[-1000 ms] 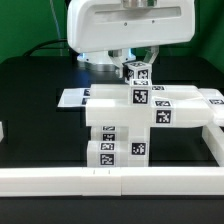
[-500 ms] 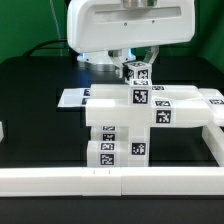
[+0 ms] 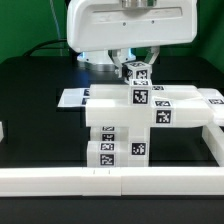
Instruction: Assemble chair
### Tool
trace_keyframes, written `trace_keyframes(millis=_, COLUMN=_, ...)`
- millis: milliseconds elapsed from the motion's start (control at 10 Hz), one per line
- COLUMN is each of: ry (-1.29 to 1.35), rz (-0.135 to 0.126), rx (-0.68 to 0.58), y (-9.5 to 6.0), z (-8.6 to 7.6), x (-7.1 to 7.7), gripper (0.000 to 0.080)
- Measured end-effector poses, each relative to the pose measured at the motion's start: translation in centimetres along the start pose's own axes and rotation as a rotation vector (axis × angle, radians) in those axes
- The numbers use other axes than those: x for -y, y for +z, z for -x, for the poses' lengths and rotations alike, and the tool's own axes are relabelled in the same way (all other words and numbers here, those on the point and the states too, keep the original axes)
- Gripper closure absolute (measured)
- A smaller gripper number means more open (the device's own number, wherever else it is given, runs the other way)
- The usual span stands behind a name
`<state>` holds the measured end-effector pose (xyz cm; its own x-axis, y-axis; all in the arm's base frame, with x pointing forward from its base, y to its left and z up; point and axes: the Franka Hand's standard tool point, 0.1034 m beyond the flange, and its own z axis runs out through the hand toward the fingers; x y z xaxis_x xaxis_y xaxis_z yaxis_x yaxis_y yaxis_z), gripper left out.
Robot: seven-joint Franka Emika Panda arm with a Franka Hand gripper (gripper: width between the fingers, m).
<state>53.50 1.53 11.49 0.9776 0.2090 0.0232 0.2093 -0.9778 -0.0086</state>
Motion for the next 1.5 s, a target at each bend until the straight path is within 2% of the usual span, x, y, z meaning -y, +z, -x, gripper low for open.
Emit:
trace_keyframes(millis=600, ry=0.397, rz=-0.004, rx=-0.001, y=0.02, z=0.00, x=0.11, gripper=0.0515)
trace_keyframes(millis=700, ry=0.530, rz=-0.021, rx=-0.005, y=0.04, z=-0.04, x=0.16, gripper=0.0515)
trace_keyframes(millis=1100, ry=0.887, rz=-0.051, rx=-0.004, y=0.04, z=-0.16, x=0.34, gripper=0.0515)
trace_keyframes(millis=1500, ry=1.236, rz=-0.060, rx=0.002, y=0.05, z=-0.41, x=0.77, gripper=0.0515)
